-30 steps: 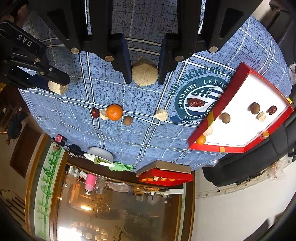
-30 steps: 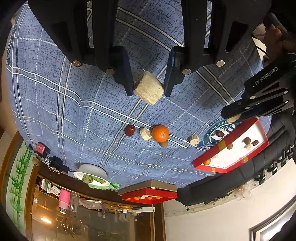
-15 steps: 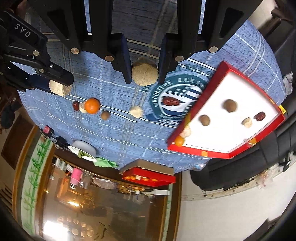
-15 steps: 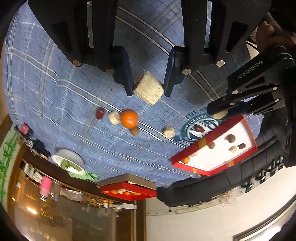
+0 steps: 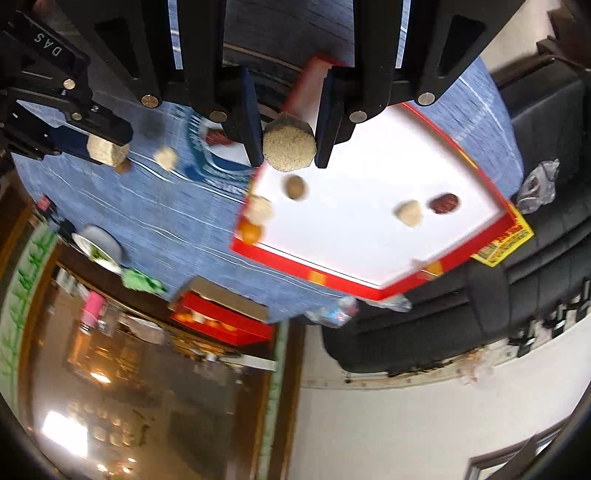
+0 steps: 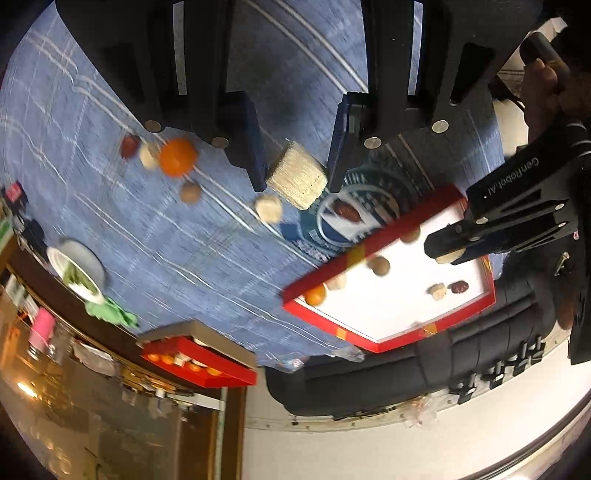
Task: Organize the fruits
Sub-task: 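Lift and carry the pastry cube and round pastry with both tools over the white box, then open both tools to drop the pastries into the box, then withdraw both tools from the box over the table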
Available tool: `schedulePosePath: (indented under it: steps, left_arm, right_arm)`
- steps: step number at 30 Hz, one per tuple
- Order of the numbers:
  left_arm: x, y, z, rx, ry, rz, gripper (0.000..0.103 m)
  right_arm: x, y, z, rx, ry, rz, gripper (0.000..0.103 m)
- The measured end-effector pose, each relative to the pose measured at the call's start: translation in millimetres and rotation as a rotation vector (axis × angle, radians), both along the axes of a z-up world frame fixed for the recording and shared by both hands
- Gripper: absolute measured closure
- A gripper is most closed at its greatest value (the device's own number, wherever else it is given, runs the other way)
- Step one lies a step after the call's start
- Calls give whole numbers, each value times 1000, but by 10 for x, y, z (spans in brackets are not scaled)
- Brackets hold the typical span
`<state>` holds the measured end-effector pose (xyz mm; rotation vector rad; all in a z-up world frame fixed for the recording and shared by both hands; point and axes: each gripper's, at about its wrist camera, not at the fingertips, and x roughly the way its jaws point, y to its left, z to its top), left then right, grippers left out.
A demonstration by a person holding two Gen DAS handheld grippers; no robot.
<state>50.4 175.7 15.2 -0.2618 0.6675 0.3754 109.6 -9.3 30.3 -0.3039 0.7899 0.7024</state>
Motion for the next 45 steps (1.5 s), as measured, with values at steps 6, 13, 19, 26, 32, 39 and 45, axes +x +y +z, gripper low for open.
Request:
schedulePosePath:
  steps: [6, 13, 19, 26, 32, 39, 45]
  left_arm:
    - [98, 500, 18, -18, 27, 151, 77]
    - [264, 756, -121, -30, 96, 234, 77]
    - [377, 753, -218, -14, 133, 218, 77]
    - [504, 766, -383, -50, 246, 222, 43]
    - [369, 728, -298, -55, 240, 259, 36]
    - [166, 456, -75, -58, 149, 250, 35]
    - [37, -80, -40, -40, 80, 172, 32]
  right_arm:
    - [236, 441, 145, 62, 0, 43, 71]
    - [548, 1132, 85, 117, 46, 119, 70]
    - [810, 1430, -122, 111, 93, 109, 70]
    - [971, 1594, -336, 50, 163, 105, 52]
    - [898, 1356, -155, 84, 119, 86, 36]
    - [677, 551, 165, 127, 45, 31, 36]
    - [568, -630, 223, 148, 4, -137, 36]
